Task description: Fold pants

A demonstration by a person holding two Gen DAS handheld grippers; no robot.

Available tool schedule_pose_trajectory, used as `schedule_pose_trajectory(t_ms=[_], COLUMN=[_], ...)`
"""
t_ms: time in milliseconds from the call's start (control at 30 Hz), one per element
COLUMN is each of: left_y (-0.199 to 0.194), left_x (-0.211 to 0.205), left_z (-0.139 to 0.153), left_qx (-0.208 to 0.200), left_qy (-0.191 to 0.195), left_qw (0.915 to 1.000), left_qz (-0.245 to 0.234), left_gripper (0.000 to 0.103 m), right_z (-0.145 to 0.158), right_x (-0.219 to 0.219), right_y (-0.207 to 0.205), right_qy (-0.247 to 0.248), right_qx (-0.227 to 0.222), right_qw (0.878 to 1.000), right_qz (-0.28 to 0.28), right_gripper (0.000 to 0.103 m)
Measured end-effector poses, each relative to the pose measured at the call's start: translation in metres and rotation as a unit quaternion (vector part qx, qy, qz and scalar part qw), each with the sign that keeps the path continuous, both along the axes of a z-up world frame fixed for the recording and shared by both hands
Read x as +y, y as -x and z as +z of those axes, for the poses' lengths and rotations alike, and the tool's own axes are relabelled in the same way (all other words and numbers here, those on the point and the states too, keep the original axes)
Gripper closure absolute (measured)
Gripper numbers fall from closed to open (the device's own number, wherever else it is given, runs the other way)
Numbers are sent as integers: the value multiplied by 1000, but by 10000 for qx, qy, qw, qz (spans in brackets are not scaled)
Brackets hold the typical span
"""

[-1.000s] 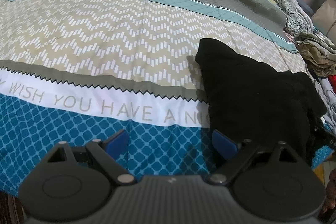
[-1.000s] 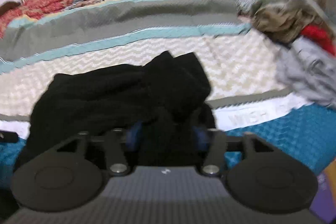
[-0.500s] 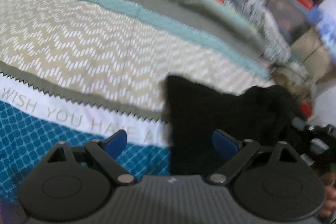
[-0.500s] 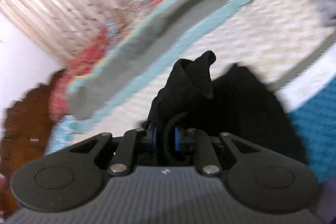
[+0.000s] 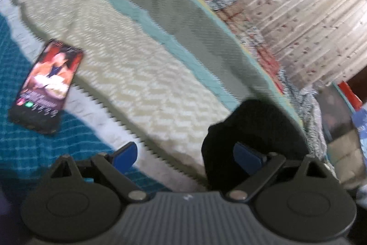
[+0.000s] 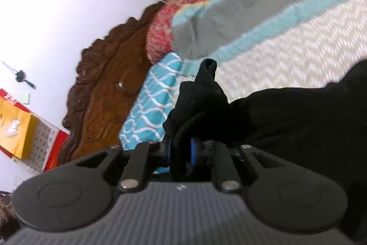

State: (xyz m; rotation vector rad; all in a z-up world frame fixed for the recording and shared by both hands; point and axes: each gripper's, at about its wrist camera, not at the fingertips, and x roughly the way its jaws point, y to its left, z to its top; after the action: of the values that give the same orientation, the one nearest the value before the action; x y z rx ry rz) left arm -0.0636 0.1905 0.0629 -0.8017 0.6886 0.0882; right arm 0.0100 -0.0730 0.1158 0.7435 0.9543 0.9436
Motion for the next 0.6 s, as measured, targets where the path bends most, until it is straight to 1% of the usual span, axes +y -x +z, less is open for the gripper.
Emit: schedule_pose_trajectory(t_ms=[33,100,167,233,300,333,400,433,467,500,533,600], left_y=[-1,-6,-14,-22,-36,-42,-50,-54,-54,-54,-55,-52], left_x=[-1,-8,-18,-31,-51,-62,-82,-94,-102,-111,-118,-121], left_z=[-5,-13,-20,-27,-31,-31,-29,-27,-26,-25,-25,-27], left_qx=[61,148,217,259,317,325,296,276,282,303,333,426], left_qy=[13,37,29,7,-11,-27,-144,-278,-407,-541,-653,-715], left_qw=[10000,9998,9992,9981,9960,9947,9919,9900,9881,9859,9837,9822], left_qz=[-16,-136,-329,-556,-830,-978,-1223,-1359,-1456,-1556,-1644,-1684], left_gripper=[9,9,9,9,9,9,9,9,9,9,9,9], right_z=[-13,-39,-63,-77,-81,-80,-75,-67,-59,-52,-38,-22], right_x=[-9,-36,-74,-111,-125,-128,-129,-126,-124,-123,-123,-125], right_y=[-6,-10,-9,-5,2,5,10,14,14,16,22,30], right_qy=[76,443,868,1080,1410,1572,1678,1769,1873,2005,2201,2423], right_qx=[163,406,717,934,872,794,626,450,227,-64,-497,-1064], right_qw=[9997,9961,9856,9748,9680,9657,9671,9676,9670,9643,9576,9463], right_qz=[-146,-643,-1260,-1714,-1885,-1907,-1804,-1742,-1709,-1726,-1793,-1859], right_gripper=[85,86,86,86,85,77,73,70,67,67,67,67])
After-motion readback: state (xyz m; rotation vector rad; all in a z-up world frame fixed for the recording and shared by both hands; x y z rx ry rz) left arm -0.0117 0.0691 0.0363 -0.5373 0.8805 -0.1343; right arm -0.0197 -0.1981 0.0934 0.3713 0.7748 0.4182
